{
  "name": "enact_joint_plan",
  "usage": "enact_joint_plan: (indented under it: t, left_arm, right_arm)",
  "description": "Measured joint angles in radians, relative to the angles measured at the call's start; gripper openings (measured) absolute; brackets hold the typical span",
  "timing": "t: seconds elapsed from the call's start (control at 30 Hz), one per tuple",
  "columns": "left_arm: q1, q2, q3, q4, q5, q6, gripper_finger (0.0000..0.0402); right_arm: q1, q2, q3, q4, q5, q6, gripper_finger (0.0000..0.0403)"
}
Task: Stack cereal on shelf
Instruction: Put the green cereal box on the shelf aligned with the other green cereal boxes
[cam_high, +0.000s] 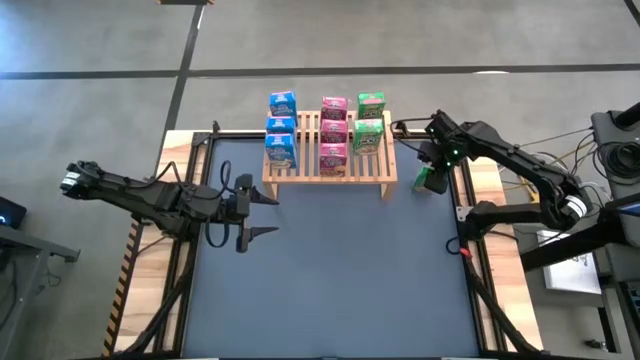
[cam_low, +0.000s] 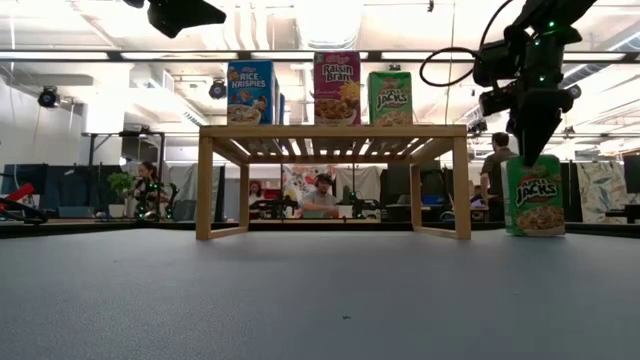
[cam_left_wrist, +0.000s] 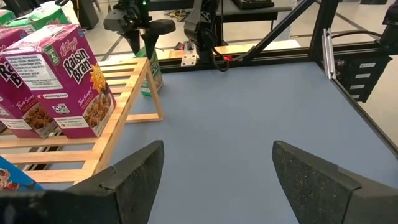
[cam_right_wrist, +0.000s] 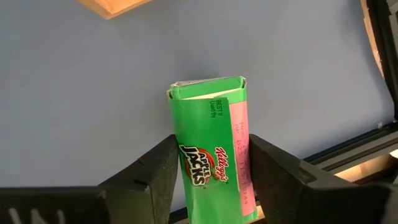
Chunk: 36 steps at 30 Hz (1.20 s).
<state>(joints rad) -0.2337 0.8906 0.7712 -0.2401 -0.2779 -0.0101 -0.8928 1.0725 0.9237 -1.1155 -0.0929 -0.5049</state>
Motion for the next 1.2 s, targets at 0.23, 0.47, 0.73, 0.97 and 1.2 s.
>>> enact_joint_plan:
  t: [0.23,0.47,0.73,0.97,1.2]
  left_arm:
    - [0.000,0.000,0.000,-0.006,0.000,-0.003,0.0284]
    - [0.000,0.000,0.000,-0.010,0.000,-0.003,0.0284]
    - [-0.005,0.000,-0.029,-0.017,0.000,-0.019,0.0284]
    - [-0.005,-0.019,-0.089,0.043,-0.001,0.040,0.0284]
    - [-0.005,-0.052,-0.094,0.077,-0.002,0.101,0.0284]
  right_arm:
    - [0.000,-0.003,0.000,-0.007,0.000,0.010,0.0155]
    - [0.000,-0.014,0.083,-0.105,-0.009,0.050,0.0152]
    - [0.024,-0.057,0.251,-0.226,-0.024,0.127,0.0151]
    - [0.063,-0.106,0.384,-0.285,-0.114,0.205,0.0150]
    - [0.138,-0.136,0.492,-0.292,-0.157,0.315,0.0150]
